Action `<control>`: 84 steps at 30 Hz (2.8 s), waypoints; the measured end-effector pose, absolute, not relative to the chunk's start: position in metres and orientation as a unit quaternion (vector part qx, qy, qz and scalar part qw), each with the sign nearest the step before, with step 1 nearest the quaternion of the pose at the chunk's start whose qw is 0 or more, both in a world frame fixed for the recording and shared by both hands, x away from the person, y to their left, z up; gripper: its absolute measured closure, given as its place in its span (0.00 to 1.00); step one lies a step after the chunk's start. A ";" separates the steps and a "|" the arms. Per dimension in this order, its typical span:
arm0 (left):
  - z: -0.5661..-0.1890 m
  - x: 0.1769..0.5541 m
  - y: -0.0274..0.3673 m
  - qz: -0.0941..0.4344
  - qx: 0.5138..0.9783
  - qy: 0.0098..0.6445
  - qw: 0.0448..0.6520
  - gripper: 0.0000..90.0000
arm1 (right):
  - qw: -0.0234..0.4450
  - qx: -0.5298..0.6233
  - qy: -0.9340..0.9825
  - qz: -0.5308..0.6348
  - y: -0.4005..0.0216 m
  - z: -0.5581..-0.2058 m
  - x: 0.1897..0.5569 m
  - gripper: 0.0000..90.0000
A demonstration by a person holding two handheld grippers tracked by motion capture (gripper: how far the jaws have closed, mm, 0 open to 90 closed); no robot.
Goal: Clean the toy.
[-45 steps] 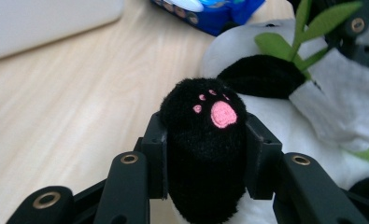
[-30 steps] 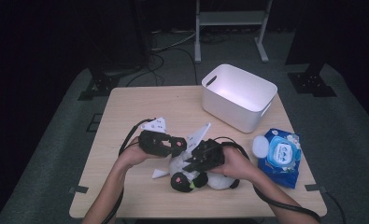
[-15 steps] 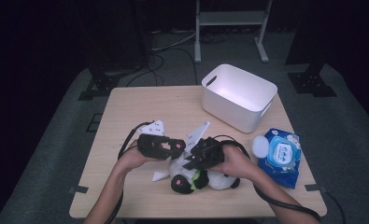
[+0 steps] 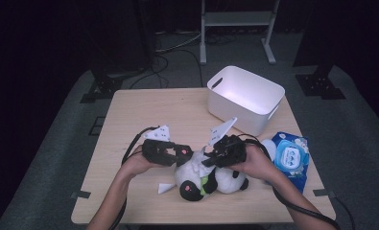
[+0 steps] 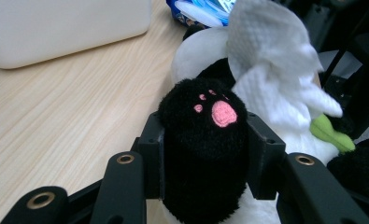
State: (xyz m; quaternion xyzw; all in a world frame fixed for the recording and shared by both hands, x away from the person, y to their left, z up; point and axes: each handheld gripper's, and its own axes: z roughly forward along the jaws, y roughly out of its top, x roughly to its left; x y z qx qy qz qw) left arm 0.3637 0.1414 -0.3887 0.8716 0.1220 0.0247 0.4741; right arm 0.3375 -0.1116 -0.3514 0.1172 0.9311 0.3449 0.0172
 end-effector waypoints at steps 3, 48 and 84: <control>-0.389 0.363 0.142 0.026 0.871 0.123 0.475 0.63 | 0.008 0.103 0.932 0.348 -0.101 -0.352 0.335 0.86; -0.393 0.364 0.143 0.024 0.868 0.117 0.482 0.61 | 0.006 0.095 0.928 0.360 -0.094 -0.345 0.338 0.86; -0.396 0.363 0.146 0.014 0.867 0.096 0.489 0.57 | 0.028 0.150 0.938 0.310 -0.125 -0.339 0.364 0.86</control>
